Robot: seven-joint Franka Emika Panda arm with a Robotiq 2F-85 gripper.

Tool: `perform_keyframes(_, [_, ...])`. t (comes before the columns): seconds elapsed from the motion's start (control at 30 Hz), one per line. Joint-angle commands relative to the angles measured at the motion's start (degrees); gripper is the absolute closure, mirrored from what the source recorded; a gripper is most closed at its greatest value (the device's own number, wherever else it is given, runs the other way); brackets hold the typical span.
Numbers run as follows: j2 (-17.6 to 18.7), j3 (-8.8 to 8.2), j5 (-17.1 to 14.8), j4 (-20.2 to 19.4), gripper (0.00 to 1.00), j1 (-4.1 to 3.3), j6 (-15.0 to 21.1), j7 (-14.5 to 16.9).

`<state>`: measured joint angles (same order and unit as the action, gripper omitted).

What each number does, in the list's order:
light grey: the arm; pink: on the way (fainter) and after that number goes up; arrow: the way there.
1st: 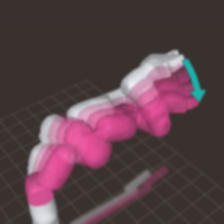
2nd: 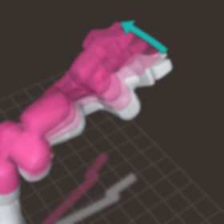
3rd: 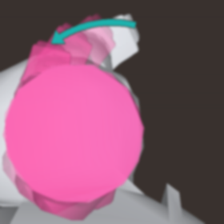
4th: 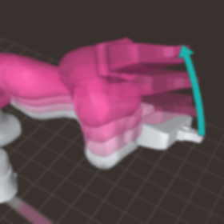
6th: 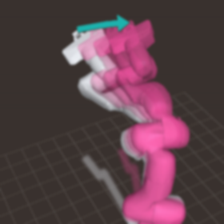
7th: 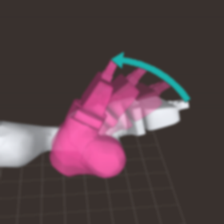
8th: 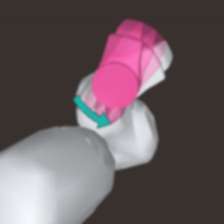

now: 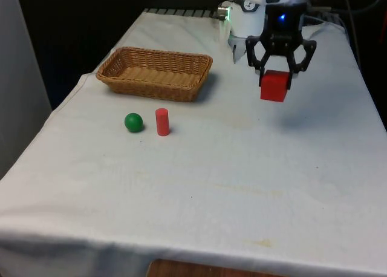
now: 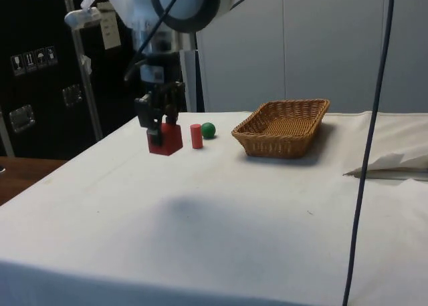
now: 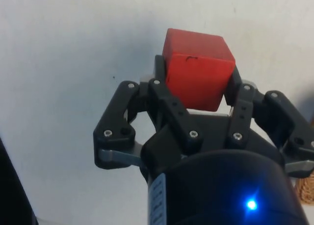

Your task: Pick up the object to the left of the cylinder and place it into the basket.

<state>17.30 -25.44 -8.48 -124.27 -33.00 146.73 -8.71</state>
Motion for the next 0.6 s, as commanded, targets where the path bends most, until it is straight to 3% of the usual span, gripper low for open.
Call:
perform_keyframes(0.0, [-1.5, -0.57, 0.9, -1.5, 0.94, -0.17, 0.7, 0.2])
perform_keyframes(0.2, [-4.9, -1.49, 1.9, -4.5, 0.94, 0.11, 0.8, 1.7])
perform_keyframes(0.57, [-7.1, -2.98, 1.4, -7.0, 0.94, 0.8, 0.6, 5.4])
